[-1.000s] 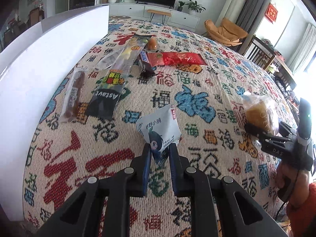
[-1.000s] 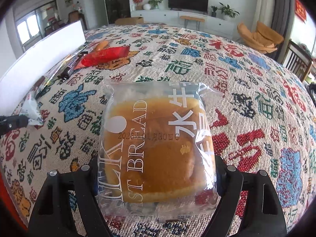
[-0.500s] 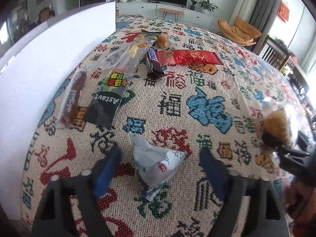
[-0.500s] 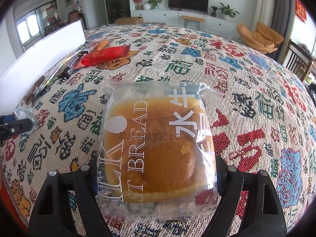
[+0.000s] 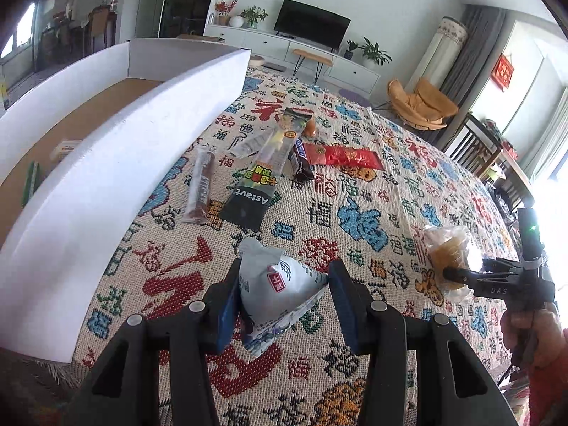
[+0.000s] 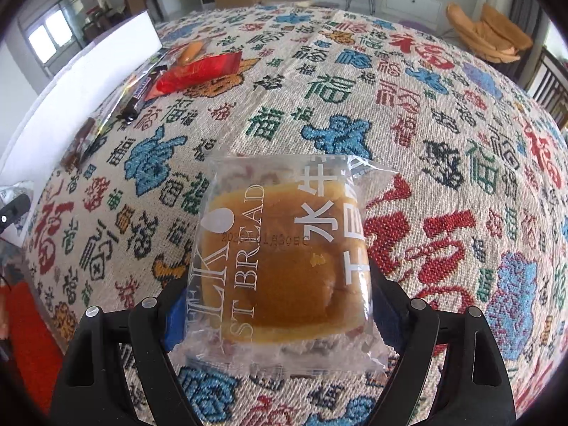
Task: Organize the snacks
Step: 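Carry the snack pack and toast bread into the white box and release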
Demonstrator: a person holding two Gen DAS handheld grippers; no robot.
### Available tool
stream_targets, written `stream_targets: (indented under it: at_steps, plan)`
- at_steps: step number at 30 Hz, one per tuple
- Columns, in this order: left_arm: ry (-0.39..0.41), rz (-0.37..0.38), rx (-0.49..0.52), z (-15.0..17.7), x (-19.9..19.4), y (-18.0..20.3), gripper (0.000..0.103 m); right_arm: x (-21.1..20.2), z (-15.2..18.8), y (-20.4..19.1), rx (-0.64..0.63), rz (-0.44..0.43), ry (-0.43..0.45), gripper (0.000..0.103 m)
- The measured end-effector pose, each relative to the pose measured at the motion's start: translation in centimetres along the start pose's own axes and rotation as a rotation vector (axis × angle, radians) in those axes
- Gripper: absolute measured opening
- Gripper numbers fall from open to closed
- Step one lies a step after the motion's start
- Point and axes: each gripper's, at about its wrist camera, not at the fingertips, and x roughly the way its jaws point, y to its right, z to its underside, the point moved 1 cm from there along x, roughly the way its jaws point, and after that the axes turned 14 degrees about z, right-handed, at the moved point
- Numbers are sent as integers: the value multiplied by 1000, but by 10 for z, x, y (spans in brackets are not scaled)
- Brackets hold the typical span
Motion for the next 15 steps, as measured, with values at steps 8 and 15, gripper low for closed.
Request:
stream_targets:
  at_steps: [8,15]
  plan:
    - [28,71,-91,2,-26,-12,47,6,-10,-16,-127,79,-86,74]
    - [202,79,-167,-47,-114,-58,47,-82,-65,-67,-101,-131,111,73]
